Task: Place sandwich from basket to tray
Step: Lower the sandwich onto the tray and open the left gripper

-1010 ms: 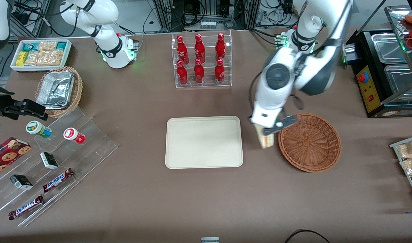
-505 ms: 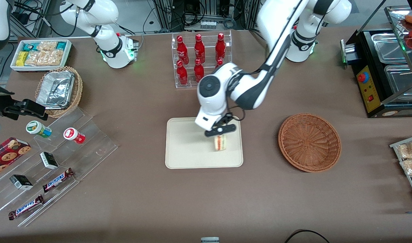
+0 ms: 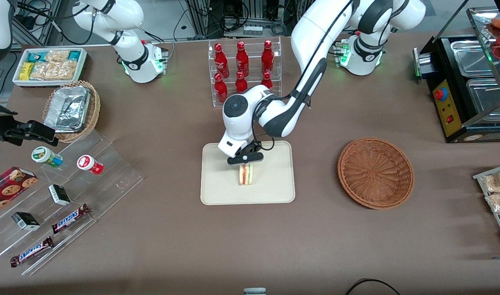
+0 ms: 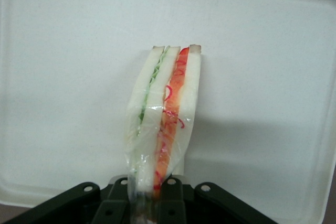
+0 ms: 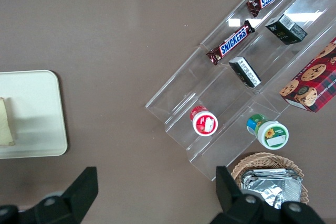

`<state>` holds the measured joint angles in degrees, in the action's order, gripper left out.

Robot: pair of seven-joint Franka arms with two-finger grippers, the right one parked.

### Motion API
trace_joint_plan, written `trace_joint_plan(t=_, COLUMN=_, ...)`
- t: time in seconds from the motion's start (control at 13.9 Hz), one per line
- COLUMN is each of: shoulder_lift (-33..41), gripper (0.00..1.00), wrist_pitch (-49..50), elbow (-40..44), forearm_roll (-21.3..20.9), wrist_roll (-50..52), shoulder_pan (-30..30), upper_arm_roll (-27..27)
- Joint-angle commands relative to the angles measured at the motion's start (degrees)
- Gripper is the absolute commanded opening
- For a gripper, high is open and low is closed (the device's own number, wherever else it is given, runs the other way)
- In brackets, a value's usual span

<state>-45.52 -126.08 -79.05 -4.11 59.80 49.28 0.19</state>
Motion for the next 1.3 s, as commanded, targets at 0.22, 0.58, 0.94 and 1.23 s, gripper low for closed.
trace_joint_plan(t=0.22, shoulder_lift=-1.5, gripper=0.99, wrist_pitch=0.9, elbow=3.4, forearm_roll=-2.7, wrist_roll=1.0, shoulder_pan=0.3, upper_arm_roll=1.0)
trace_joint_plan(t=0.58, shoulder_lift=6.3, gripper=0.99, wrist_pitch=9.3, elbow=3.4, forearm_roll=-2.0, wrist_roll=1.3, shoulder_pan=-2.3, upper_arm_roll=1.1)
trace_joint_plan(t=0.94, shoulder_lift=18.7, gripper=0.99, wrist_pitch=25.2, elbow=3.0, forearm_roll=-1.7, wrist_roll=1.1, shoulder_pan=-8.8, upper_arm_roll=1.1)
trace_joint_plan(t=1.23, shoulder_lift=26.9, gripper=0.99, wrist_pitch=32.0, elbow=2.8, forearm_roll=0.7, wrist_roll=-0.7, shoulder_pan=-17.6, upper_arm_roll=1.0)
